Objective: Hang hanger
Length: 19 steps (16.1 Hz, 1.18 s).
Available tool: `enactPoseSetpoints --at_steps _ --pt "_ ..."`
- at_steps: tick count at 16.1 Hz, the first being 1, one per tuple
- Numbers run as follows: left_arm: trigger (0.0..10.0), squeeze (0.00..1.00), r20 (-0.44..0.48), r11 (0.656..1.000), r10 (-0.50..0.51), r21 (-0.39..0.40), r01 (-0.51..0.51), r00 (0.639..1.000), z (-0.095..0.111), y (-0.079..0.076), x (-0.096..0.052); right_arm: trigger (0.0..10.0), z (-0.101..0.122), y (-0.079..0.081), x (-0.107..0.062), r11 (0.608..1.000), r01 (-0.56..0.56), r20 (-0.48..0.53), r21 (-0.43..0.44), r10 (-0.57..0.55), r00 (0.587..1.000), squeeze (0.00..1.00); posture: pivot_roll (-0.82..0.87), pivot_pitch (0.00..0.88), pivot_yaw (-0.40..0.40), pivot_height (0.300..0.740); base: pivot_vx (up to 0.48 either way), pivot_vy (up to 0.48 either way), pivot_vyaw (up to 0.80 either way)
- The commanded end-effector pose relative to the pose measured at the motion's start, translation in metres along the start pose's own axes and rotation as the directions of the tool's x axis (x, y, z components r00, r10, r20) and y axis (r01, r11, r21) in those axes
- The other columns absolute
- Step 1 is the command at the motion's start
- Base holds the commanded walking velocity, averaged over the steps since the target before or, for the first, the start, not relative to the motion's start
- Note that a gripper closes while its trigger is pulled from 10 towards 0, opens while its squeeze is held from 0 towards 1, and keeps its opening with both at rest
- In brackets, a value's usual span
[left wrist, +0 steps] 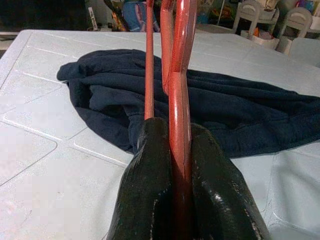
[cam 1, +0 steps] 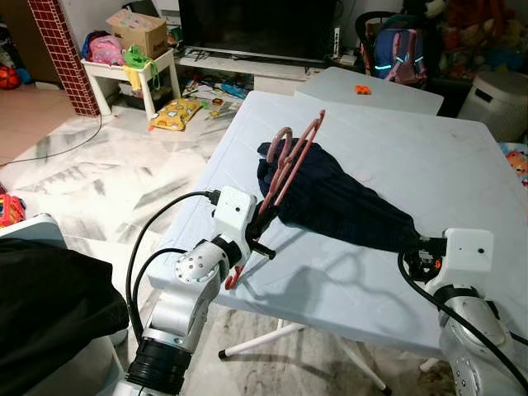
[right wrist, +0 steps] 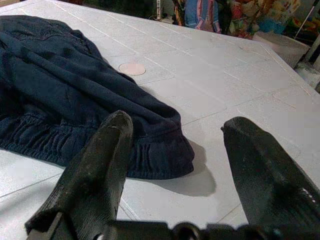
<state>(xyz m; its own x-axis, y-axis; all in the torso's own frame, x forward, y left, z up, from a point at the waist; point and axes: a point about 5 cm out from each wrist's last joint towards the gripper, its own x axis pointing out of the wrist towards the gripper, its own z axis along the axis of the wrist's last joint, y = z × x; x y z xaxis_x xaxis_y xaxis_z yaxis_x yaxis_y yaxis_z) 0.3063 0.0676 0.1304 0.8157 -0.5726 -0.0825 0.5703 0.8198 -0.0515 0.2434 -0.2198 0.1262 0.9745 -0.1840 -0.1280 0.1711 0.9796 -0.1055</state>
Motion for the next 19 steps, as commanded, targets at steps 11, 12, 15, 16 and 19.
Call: enactPoseSetpoints --at_steps 11,12,15,16,19 --pt "10.0 0.0 0.035 0.999 -0.008 0.038 0.007 0.999 0.022 0.008 0.013 10.0 0.003 0.0 0.001 1.0 0.005 0.026 0.004 -0.005 1.0 0.0 0.05 0.0 -0.056 0.74 0.0 0.0 0.0" --pt "10.0 0.0 0.035 1.0 -0.015 0.005 0.015 0.999 0.03 0.01 0.016 10.0 0.002 0.0 0.001 1.0 0.004 0.025 0.004 -0.004 1.0 0.0 0.05 0.0 -0.057 0.74 0.0 0.0 0.0" --pt "10.0 0.0 0.066 0.999 -0.044 -0.001 0.045 0.997 0.041 0.004 0.014 10.0 0.001 0.0 0.001 1.0 0.004 0.025 0.003 -0.005 1.0 0.0 0.05 0.0 -0.053 0.74 0.0 0.0 0.0" --pt "10.0 0.0 0.073 0.999 -0.031 0.021 0.03 0.997 0.04 0.001 0.012 10.0 0.001 0.001 0.0 1.0 0.006 0.025 0.006 -0.006 1.0 0.0 0.05 0.0 -0.052 0.74 0.0 0.0 0.0" --pt "10.0 0.0 0.041 0.999 -0.047 0.023 0.046 0.998 0.034 -0.008 0.006 10.0 -0.002 0.0 -0.004 1.0 0.006 0.015 0.011 -0.006 1.0 0.0 0.05 0.0 -0.055 0.74 0.0 0.0 0.0"
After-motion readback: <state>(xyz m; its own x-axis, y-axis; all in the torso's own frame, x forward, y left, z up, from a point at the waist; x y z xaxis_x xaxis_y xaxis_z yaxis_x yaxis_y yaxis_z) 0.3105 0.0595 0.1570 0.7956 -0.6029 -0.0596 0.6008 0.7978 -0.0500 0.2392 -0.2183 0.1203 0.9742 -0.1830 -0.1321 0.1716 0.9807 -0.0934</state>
